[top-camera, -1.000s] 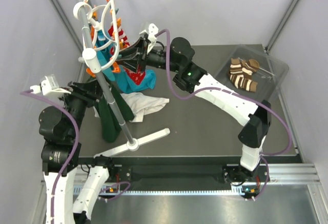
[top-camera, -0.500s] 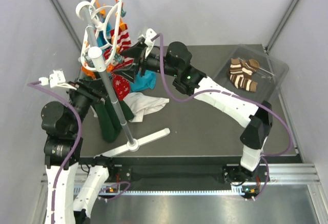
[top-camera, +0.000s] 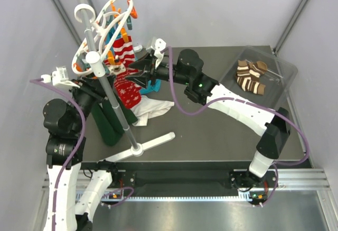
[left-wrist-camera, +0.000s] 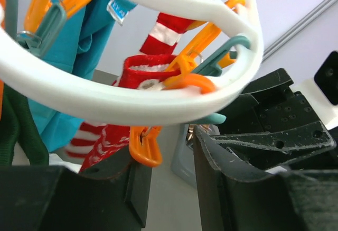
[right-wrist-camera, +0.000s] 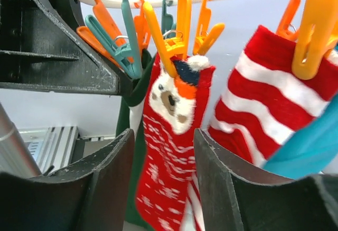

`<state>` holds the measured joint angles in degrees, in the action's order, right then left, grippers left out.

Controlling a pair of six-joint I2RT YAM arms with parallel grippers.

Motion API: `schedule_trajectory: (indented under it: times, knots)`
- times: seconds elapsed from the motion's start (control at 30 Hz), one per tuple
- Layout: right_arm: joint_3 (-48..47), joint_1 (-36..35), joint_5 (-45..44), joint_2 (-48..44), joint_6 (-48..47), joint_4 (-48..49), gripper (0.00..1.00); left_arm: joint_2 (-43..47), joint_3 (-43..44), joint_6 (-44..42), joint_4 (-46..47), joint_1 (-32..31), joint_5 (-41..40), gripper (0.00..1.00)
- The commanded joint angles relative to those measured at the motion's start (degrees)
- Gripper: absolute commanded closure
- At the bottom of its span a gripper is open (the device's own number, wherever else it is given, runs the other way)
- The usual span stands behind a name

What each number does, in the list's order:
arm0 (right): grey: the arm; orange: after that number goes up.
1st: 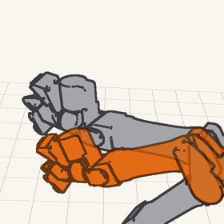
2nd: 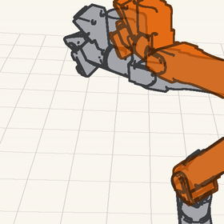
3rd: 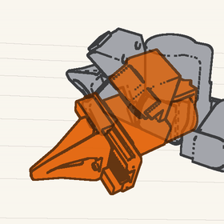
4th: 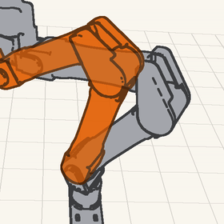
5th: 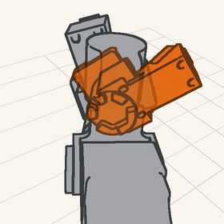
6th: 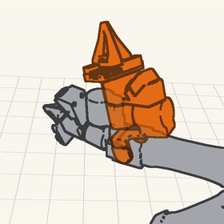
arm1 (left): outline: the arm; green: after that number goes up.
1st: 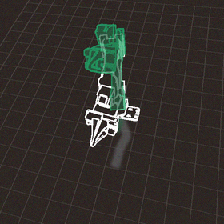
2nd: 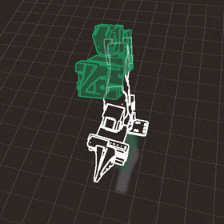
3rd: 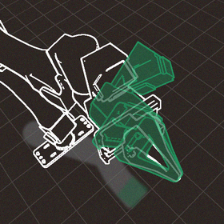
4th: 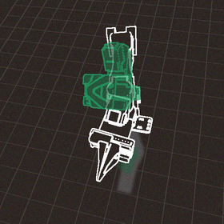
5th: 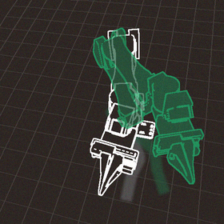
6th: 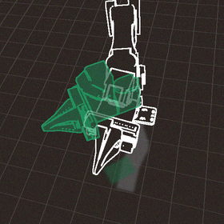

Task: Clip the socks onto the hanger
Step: Open the clamp at the hanger.

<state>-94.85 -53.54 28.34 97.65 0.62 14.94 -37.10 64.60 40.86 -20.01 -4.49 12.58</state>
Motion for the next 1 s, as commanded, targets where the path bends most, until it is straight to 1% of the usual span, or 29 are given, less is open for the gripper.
schedule_trajectory:
  times: [0.0, 0.07, 0.1, 0.13, 0.17, 0.23, 0.27, 0.37, 0.47, 0.53, 0.57, 0.6, 0.67, 0.7, 0.77, 0.83, 0.97]
  knots:
    - [-3.85, -1.22, 2.16, 0.44, 1.13, 4.22, 0.53, 0.54, 3.95, -2.36, 0.59, -0.17, -0.27, 0.60]
    - [-4.20, -1.30, 2.34, 0.88, 2.44, 5.10, 0.57, 0.71, 4.74, -2.45, -0.02, -0.17, -0.62, 0.64]
    - [-4.38, -1.39, 2.25, 1.05, 2.98, 5.45, 0.58, 0.89, 4.92, -2.28, -0.20, -0.17, -0.54, 0.66]
    - [-4.64, -1.48, 2.34, 1.40, 3.50, 5.97, 0.58, 1.41, 4.75, -2.19, -0.73, -0.17, -0.45, 0.72]
    - [-4.91, -1.57, 2.60, 1.67, 4.38, 6.07, 0.58, 1.85, 4.49, -2.02, -0.91, -0.17, -0.45, 0.74]
    - [-5.61, -2.01, 2.77, 2.20, 5.43, 6.24, 0.55, 3.35, 3.79, -1.84, -2.13, -0.17, -0.80, 0.75]
    - [-5.61, -2.18, 2.95, 2.28, 5.62, 6.50, 0.50, 3.96, 3.78, -2.01, -2.92, -0.17, -1.58, 0.75]
    - [-5.70, -2.97, 2.86, 2.64, 5.79, 6.77, 0.45, 5.98, 3.95, -2.80, -6.43, -0.17, -3.43, 0.75]
    - [-6.49, -3.50, 2.78, 3.43, 6.32, 7.03, 0.44, 7.92, 4.92, -3.51, -10.29, -0.17, -6.15, 0.74]
    - [-7.19, -3.68, 3.04, 3.95, 7.19, 7.47, 0.44, 9.85, 5.10, -4.38, -11.27, -0.17, -9.49, 0.72]
    - [-7.54, -3.77, 3.74, 4.22, 7.55, 7.73, 0.46, 10.55, 5.19, -4.73, -11.45, -0.17, -11.07, 0.71]
    - [-8.33, -4.03, 4.26, 4.48, 7.81, 7.91, 0.48, 11.86, 5.19, -5.87, -11.72, -0.17, -14.48, 0.69]
    - [-9.30, -4.20, 6.10, 5.36, 8.34, 8.70, 0.52, 12.75, 5.27, -7.28, -11.11, -0.17, -17.05, 0.63]
    - [-9.56, -4.38, 6.64, 5.54, 8.52, 9.14, 0.52, 12.84, 5.36, -7.72, -9.62, -0.17, -18.02, 0.62]
    - [-10.35, -4.47, 7.60, 6.68, 9.48, 10.37, 0.55, 11.97, 6.24, -7.90, -8.82, -0.25, -18.03, 0.60]
    - [-11.14, -4.56, 8.31, 8.25, 10.27, 11.95, 0.55, 9.25, 8.42, -7.03, -9.17, -0.25, -17.94, 0.60]
    - [-12.72, -4.82, 8.49, 10.45, 11.07, 15.47, 0.55, 6.08, 10.37, -2.03, -8.21, -0.25, -16.54, 0.62]
